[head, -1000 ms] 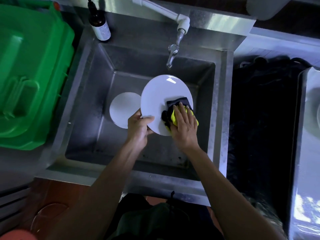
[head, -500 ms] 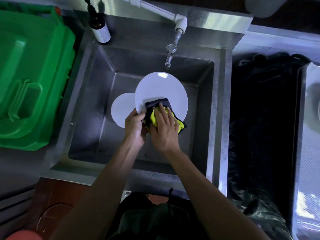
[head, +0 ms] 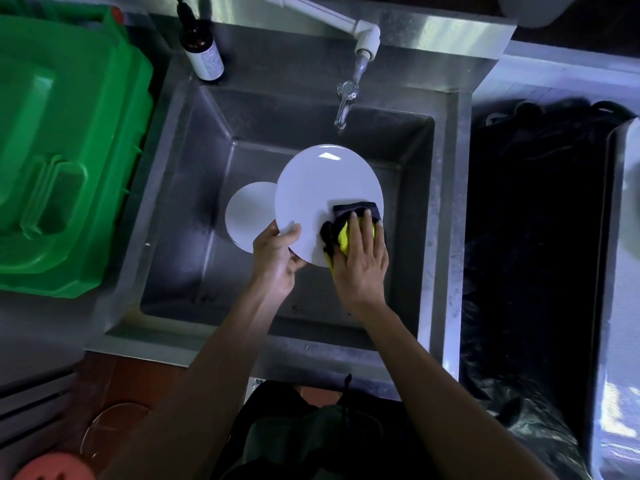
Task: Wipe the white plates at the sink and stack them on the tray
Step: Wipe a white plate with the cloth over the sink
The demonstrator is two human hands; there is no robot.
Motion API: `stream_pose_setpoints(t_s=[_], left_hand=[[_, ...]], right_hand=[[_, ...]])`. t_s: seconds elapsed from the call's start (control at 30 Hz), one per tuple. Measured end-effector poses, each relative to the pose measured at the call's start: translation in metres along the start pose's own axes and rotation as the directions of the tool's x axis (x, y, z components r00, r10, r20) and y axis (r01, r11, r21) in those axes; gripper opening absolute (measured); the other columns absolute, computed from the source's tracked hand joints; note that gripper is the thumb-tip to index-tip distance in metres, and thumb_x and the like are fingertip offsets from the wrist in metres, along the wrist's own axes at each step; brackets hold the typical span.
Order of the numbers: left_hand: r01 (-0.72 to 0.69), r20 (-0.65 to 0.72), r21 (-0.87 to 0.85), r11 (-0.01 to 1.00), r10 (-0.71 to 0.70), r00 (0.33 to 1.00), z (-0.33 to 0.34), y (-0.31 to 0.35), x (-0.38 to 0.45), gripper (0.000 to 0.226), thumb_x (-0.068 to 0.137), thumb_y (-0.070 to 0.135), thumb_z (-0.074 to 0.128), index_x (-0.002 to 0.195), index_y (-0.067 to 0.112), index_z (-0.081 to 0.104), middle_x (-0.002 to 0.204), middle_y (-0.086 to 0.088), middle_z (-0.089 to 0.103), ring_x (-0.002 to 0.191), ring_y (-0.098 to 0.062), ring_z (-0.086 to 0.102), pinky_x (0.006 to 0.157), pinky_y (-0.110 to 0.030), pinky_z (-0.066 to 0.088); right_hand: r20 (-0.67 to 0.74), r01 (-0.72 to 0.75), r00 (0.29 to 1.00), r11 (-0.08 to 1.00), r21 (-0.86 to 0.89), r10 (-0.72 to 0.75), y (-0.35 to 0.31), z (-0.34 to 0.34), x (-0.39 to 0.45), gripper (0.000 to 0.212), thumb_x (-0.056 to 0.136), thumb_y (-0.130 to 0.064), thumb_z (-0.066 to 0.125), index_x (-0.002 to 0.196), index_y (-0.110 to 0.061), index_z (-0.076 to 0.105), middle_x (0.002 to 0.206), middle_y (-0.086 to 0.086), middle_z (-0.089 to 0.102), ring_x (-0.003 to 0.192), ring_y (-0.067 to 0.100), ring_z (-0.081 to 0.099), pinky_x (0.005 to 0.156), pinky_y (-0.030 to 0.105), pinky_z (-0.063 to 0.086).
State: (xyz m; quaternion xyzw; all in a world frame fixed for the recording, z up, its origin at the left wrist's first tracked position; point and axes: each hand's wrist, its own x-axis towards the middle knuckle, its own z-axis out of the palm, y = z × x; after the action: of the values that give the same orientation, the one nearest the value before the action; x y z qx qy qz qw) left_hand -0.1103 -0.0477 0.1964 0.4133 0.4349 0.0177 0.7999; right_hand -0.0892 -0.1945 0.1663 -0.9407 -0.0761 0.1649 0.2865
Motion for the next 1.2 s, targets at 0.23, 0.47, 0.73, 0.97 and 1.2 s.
stream_pose_setpoints(t_s=[0.23,0.47,0.73,0.97,1.2], left_hand=[[-0.002,0.039,0.124,0.992,-0.003,0.999,-0.011,-0.002,-0.004,0.034,0.078,0.008,0.074,0.112,0.016,0.074,0.112,-0.009,0.076,0.096,-0.028,0.073,0.072,-0.043,0.061],[-0.006,0.157,0.255,0.967,-0.036,0.987,-0.020,0.000,-0.009,0.038,0.075,0.008,0.070,0.112,0.016,0.075,0.116,-0.012,0.075,0.106,-0.032,0.071,0.087,-0.049,0.058],[-0.019,0.214,0.386,0.922,-0.069,0.974,-0.022,0.011,0.004,0.037,0.070,0.010,0.074,0.106,0.021,0.077,0.112,-0.007,0.076,0.103,-0.031,0.073,0.083,-0.046,0.061],[-0.008,0.243,0.435,0.901,-0.108,0.964,-0.013,0.012,0.004,0.045,0.066,0.007,0.074,0.111,0.017,0.075,0.110,-0.006,0.077,0.101,-0.028,0.073,0.077,-0.041,0.061],[-0.005,0.266,0.390,0.921,-0.107,0.958,-0.003,0.007,0.001,0.033,0.074,-0.001,0.069,0.101,0.017,0.078,0.106,-0.008,0.077,0.096,-0.025,0.074,0.071,-0.036,0.060]], right_hand=[[-0.007,-0.110,0.994,0.988,0.111,0.111,0.019,-0.023,0.028,0.067,0.104,-0.032,0.046,0.160,-0.030,0.009,0.169,-0.005,-0.002,0.155,0.023,-0.007,0.123,0.056,0.009],[0.011,-0.114,0.993,0.974,0.196,0.114,0.028,-0.049,0.061,0.060,0.104,-0.033,0.047,0.157,-0.022,0.023,0.157,0.006,0.034,0.143,0.032,0.032,0.116,0.057,0.029],[-0.032,0.063,0.998,0.998,0.001,-0.063,0.021,-0.060,0.085,0.053,0.104,-0.033,0.046,0.152,-0.022,0.030,0.153,0.004,0.039,0.139,0.031,0.036,0.111,0.055,0.031],[-0.032,0.287,0.954,0.939,-0.190,-0.298,0.002,-0.057,0.091,0.063,0.095,-0.021,0.050,0.154,-0.023,0.029,0.162,0.000,0.027,0.151,0.029,0.016,0.118,0.056,0.017],[0.065,0.547,0.837,0.827,-0.130,-0.543,-0.030,-0.049,0.072,0.070,0.085,-0.009,0.050,0.153,-0.016,0.036,0.165,0.005,0.023,0.155,0.032,0.005,0.122,0.058,0.008]])
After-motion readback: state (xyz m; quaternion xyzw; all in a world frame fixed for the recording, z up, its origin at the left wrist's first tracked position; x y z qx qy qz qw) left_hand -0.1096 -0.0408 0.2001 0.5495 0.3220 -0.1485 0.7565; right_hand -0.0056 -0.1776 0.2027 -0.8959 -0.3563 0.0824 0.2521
